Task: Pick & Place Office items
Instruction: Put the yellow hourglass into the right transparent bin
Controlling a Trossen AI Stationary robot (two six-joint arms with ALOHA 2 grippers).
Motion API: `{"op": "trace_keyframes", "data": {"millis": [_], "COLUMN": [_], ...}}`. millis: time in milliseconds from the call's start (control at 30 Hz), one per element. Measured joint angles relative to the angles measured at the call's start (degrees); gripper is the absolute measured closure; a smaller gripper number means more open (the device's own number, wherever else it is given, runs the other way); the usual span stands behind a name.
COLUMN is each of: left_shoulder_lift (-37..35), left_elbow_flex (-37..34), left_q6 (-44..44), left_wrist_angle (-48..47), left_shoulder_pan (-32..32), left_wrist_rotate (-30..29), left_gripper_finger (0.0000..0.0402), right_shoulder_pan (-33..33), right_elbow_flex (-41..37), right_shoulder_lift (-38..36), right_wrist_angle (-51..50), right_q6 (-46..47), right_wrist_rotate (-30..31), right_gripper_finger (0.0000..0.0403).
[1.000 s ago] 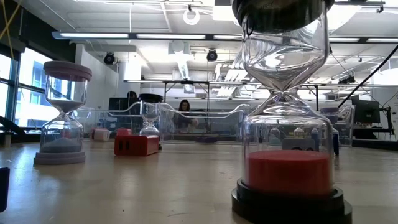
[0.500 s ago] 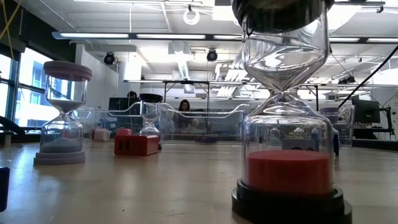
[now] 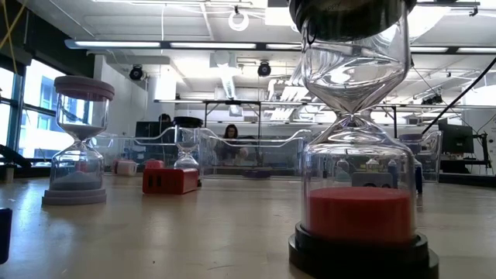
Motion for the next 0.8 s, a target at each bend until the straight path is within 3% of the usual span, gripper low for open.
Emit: {"op": "trace_keyframes", "data": {"millis": [133, 533, 800], "left_shoulder_lift": [0.21, -0.02, -0.37], "left_elbow_flex": [-0.02, -0.07, 0.04], "left_q6": [0.06, -1.09, -10.98], "left_wrist_angle": [-0.35, 0.45, 2.63], "left_shoulder_pan": [0.02, -0.94, -4.49], "left_wrist_rotate": [0.14, -0.28, -0.7], "left_gripper_finger": [0.0241, 0.0231, 0.0228], "right_shoulder_pan": [0.07, 0.09, 0.03], "right_elbow_flex": [0.11, 0.0, -0.08], "right_shoulder_lift": [0.0, 0.0, -0.45], "right_wrist_angle": [-0.01, -2.83, -11.35], "right_q6": [-1.75, -3.01, -4.42], "right_wrist_rotate": [-0.43, -0.22, 1.95], "right_gripper_finger": [0.023, 0.0227, 0.023]}}
